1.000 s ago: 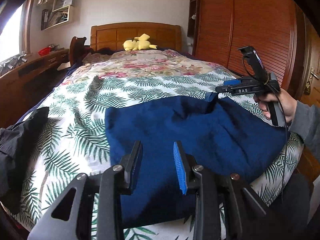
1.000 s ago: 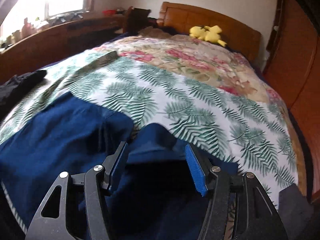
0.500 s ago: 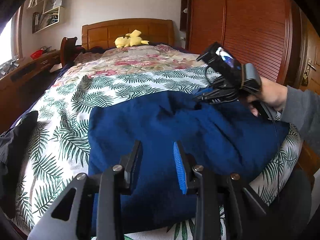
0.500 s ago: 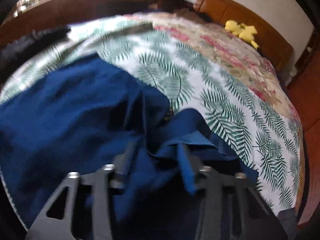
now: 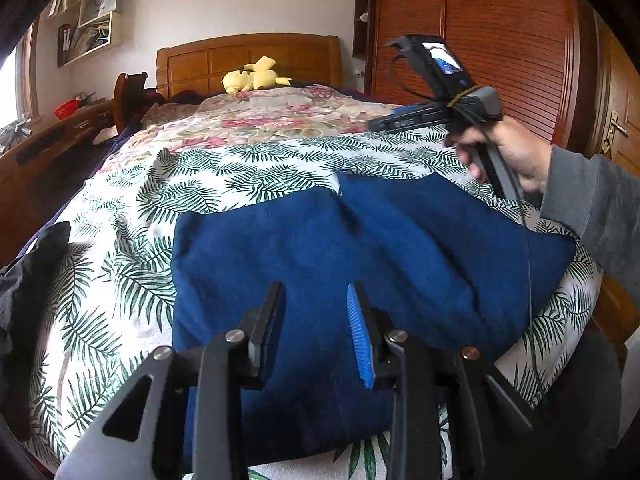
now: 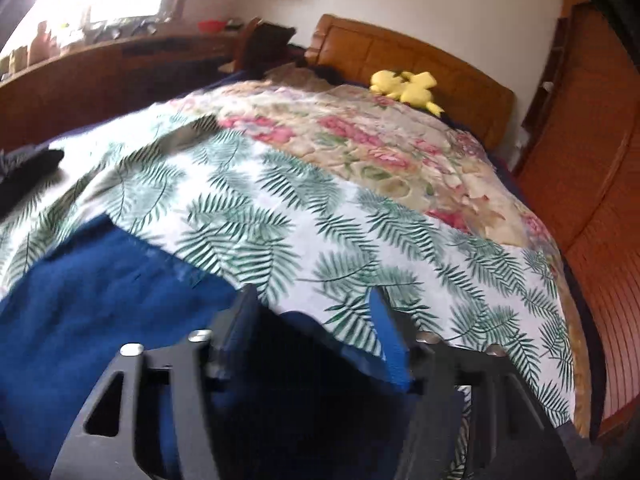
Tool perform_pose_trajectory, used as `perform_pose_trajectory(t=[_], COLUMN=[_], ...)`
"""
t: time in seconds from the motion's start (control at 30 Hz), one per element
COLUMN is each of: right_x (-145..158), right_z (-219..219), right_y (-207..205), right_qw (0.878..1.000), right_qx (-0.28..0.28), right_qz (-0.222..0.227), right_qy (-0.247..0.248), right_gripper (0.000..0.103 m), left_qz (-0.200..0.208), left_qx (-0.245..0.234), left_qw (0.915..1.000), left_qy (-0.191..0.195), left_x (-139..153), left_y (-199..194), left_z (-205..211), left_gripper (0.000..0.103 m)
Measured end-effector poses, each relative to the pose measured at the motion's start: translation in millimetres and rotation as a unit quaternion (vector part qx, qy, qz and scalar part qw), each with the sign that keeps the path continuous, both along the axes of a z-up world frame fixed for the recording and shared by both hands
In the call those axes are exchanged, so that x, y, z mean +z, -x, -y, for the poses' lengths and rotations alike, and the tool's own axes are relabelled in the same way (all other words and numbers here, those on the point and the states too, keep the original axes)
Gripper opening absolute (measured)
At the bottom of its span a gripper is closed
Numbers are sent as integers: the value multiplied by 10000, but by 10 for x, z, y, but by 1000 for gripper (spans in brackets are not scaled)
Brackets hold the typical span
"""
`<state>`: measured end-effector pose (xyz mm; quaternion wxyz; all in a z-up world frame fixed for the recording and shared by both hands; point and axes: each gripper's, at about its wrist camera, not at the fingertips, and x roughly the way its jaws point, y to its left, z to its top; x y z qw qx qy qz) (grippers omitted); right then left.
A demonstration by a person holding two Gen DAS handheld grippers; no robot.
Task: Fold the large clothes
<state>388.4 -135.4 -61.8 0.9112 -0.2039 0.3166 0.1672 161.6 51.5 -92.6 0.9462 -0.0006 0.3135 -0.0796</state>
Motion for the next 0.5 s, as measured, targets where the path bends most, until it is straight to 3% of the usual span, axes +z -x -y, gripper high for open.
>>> perform_pose_trajectory(t=[0.23,0.4,0.5], right_x=[-72,-465,-685], right_z=[817,1462,1689], right_y=[-171,-228,-229], right_qw=[9950,9813,9727], right_qx=[-930,-1608,-1739], right_qz=[-357,-1060,-1494], right_qy=[6,-13,-354], right_gripper=[61,60,55], left_qz=[41,40,33], left_qx=[-32,-53,-54], left_qw=[10000,10000,10000], left_qy=[53,21,-21], left_x=[25,20,6], left_y=[35,33,22], left_z=[-9,40,74], left_gripper=[30,30,30])
